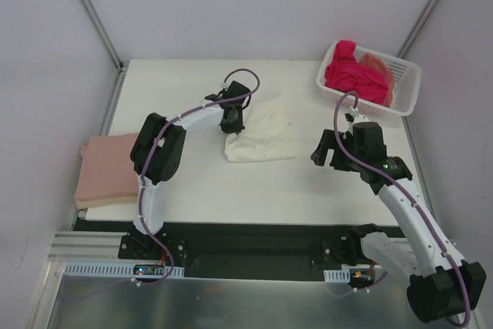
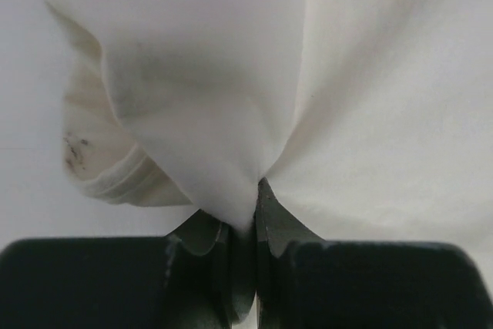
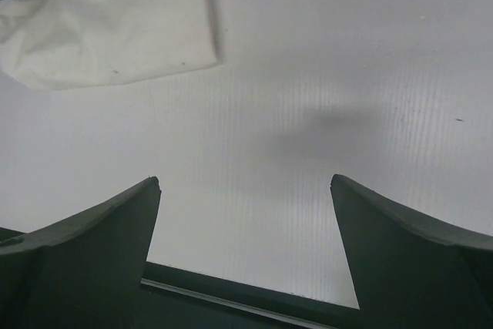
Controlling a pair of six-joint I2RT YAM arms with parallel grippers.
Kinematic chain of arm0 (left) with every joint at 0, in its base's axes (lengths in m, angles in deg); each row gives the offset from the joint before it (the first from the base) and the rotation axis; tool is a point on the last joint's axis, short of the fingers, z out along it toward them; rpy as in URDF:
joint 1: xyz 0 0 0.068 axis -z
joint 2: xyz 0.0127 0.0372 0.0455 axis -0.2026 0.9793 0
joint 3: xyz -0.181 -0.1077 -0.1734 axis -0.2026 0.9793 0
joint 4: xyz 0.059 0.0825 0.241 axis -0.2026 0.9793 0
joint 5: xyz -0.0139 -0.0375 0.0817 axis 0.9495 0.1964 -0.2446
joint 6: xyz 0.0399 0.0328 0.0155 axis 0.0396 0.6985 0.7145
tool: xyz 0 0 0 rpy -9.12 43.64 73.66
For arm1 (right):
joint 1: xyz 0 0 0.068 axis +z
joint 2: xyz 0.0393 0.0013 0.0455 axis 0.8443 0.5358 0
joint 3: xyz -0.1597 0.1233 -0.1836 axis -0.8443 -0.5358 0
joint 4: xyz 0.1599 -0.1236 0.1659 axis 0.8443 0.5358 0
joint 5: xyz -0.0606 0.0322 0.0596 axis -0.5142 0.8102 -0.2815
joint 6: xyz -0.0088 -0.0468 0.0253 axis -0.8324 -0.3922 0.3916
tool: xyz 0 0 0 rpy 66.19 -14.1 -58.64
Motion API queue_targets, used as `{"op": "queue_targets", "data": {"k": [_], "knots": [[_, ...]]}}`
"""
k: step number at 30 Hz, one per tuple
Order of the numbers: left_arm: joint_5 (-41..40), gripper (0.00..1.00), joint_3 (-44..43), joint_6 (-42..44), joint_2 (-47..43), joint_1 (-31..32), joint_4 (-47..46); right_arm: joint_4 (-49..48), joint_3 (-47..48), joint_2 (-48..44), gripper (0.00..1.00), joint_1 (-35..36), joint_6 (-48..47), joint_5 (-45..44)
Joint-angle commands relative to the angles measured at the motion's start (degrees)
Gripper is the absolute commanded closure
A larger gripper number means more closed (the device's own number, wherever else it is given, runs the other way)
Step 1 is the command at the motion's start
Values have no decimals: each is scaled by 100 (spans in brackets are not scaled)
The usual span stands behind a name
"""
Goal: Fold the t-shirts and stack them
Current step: Put the neatly folded tshirt into the corner of the board with the left arm
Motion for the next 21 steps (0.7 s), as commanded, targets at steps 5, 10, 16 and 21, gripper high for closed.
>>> {"op": "queue_targets", "data": {"k": [5,10,16,21], "knots": [[-1124,100,1382,2864,-2347,-50,746,477,-658,-1027,3,-21,-314,-285],[-1948,100,1964,2978,-3315,-50,1528,363,-623,-1098,3,-30,-358,-170],[-2960,100,2571,3480,-3581,-357,2161,310,-781,-1274,3,-39,-349,15],[-3224,100,2633,3709,-3791,-990,2672,257,-843,-1423,3,-30,-349,68]]}}
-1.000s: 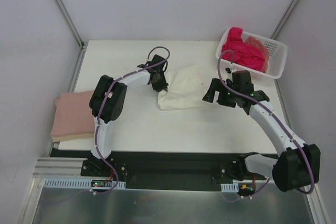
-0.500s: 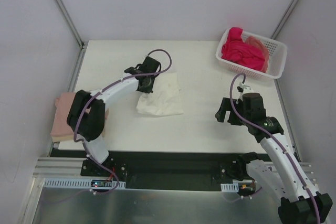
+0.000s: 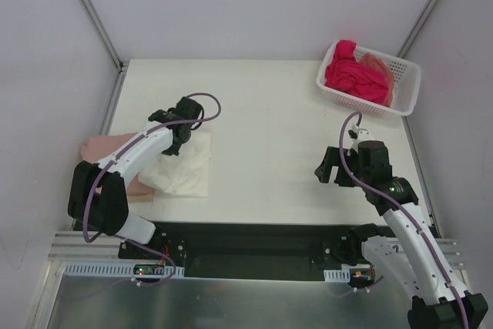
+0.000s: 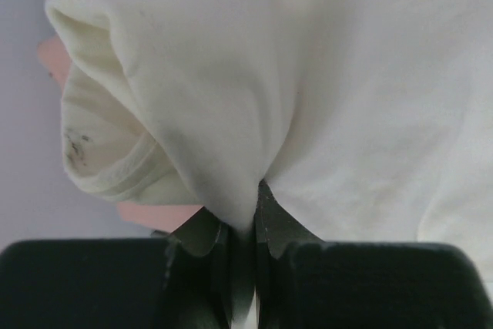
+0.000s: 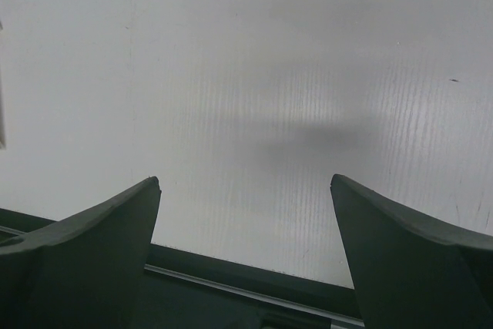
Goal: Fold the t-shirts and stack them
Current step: Put the neatly folded tshirt into the corner of the board with the left arm
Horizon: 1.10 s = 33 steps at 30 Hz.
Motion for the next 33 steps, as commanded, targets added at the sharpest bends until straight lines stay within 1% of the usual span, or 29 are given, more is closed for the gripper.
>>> {"op": "queue_targets", "data": {"k": [1,3,5,8,11,16,23,26,30,33], "knots": [[-711,100,17,468,-493,-374,600,-169,-38,-143,3,-28,-78,116],[-457,100,-115,625,-705,-375,609,-178,-47,-134,3,-28,-78,116],[-325,100,-98,1082,-1004,-375,618,-178,-56,-99,3,-28,-78,151],[-701,100,-89,1425,-1329,-375,635,-195,-73,-73,3,-28,-78,195],[-711,100,-238,1663,-1610,-375,644,-204,-91,-72,3,-28,-78,204],[-1044,100,-572,1979,-1918,-401,767,-222,-117,-73,3,-28,-78,186],[-966,100,-1257,2146,-2147,-427,1048,-222,-135,-55,3,-28,-69,169],[-992,100,-1416,2199,-2191,-427,1206,-239,-135,-64,3,-19,-69,151],[-940,100,-1399,2243,-2235,-454,1286,-231,-126,-64,3,-28,-61,142],[-712,100,-1232,2269,-2253,-629,1259,-231,-135,-64,3,-28,-61,134]]}}
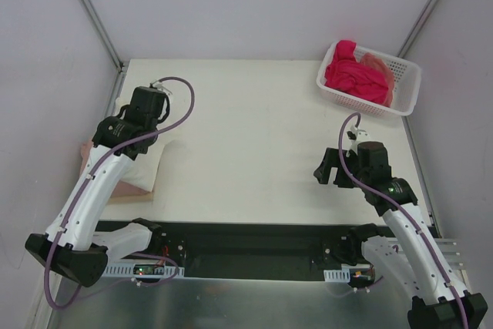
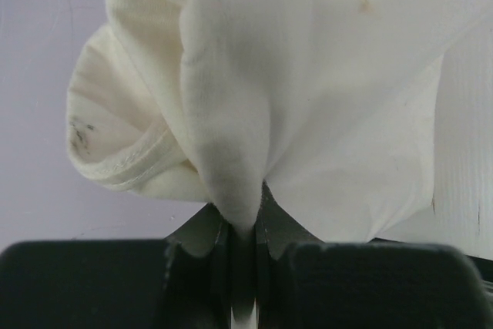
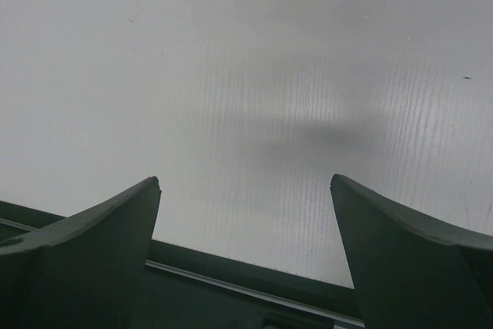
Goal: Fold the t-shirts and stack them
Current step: Put the neatly folded tshirt into the corner of the board with the left arm
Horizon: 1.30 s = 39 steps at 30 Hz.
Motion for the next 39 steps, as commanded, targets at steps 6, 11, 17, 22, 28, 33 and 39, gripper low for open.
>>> {"op": "queue_targets", "data": {"k": [6,11,17,22,28,33,39], "knots": [[66,100,670,606,-161,-861,-729,-193,-59,-9,3,-28,-61,-4],[435,100,1487,1212,-135,-1756,-1886,-211,-76,0,3,-19,-61,66],[514,100,2086,2029,146,-2487,-2847,-229,-94,-18,3,-28,-43,22],[690,100,2200,2276,506,-2989,-3418,-220,-85,0,3,-28,-52,-57],[549,100,2236,2602,1060,-3296,-4078,-176,-59,79,3,-28,-52,-250],[488,96,2218,2628,1307,-3552,-4193,-167,-32,96,3,-28,-43,-329],[488,1,2420,2610,1166,-3622,-4272,-150,-23,158,3,-28,-43,-347]]}}
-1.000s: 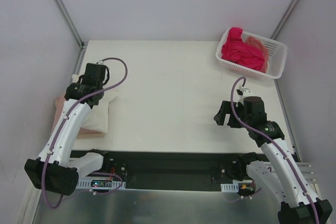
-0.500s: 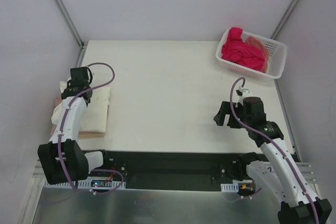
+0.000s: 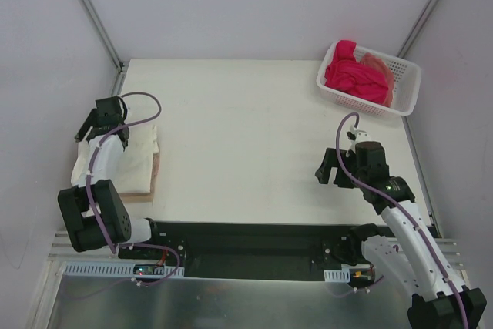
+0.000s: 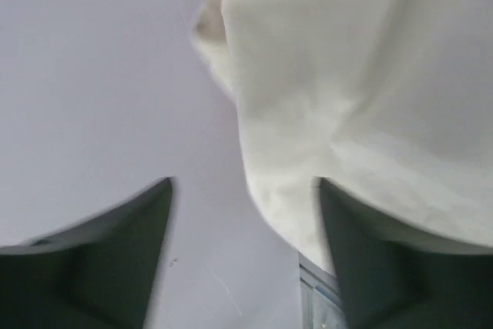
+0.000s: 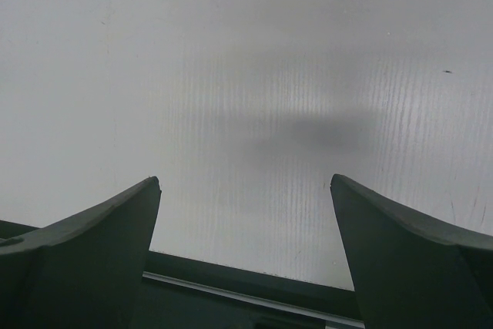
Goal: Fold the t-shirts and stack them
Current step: Put the neatly folded tshirt into the corner of the board with the left arm
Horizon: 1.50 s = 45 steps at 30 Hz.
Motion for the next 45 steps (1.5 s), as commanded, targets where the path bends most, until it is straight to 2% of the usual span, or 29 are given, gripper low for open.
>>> {"op": "queue_targets", "data": {"k": [1,5,10,13,16,17,18,20,21,23,25,30,31,32,34,35,38,42,45], "knots": [[-105,1,162,62,-226,-51,-298,-91,68,25,3,-19,-34,-74],[-87,1,58,-70,-481,-51,-333,-91,60,-10,3,-19,-43,-56],[45,1,-224,-719,-797,-51,-316,-99,33,-63,3,-19,-25,-21],[360,0,-540,-1814,-1157,-42,-167,-108,33,-54,3,-28,-8,-39],[1333,1,-1110,-2634,-1228,-33,445,-99,24,-46,3,-28,71,-109],[1650,1,-1477,-3228,-1176,-33,605,-99,24,-46,3,-19,80,-144],[2419,1,-1646,-3521,-1132,-33,746,-82,33,-37,3,-19,97,-205],[3188,1,-1997,-4275,-957,-16,985,-64,59,-28,3,-28,98,-267],[4000,1,-2060,-4480,-904,2,985,-47,68,-37,3,-19,106,-337],[4560,1,-2166,-4999,-746,141,933,-55,60,-72,3,-28,97,-372],[4615,1,-2193,-5272,-631,422,897,-56,51,-98,3,-19,133,-732],[3693,1,-1649,-5448,-832,2168,354,-38,103,-133,3,-19,141,-821],[3675,1,-1457,-5832,-1007,2338,143,-29,103,-151,3,-19,133,-812],[3988,1,-959,-6045,-1113,2444,-76,-55,86,-186,3,-19,133,-803],[4254,1,-385,-6571,-1472,2743,-902,-117,51,-274,3,-19,124,-812],[4116,1,192,-6713,-1588,2857,-1174,-126,25,-318,3,-10,133,-803],[3737,1,1160,-7092,-2054,3445,-1703,-415,-212,-599,3,-19,115,-602],[2912,1,2112,-7531,-2669,4079,-1731,-661,-494,-915,3,-19,106,-434],[2831,1,2763,-7944,-3257,4431,-1766,-776,-766,-1170,3,-28,176,-609]]}}
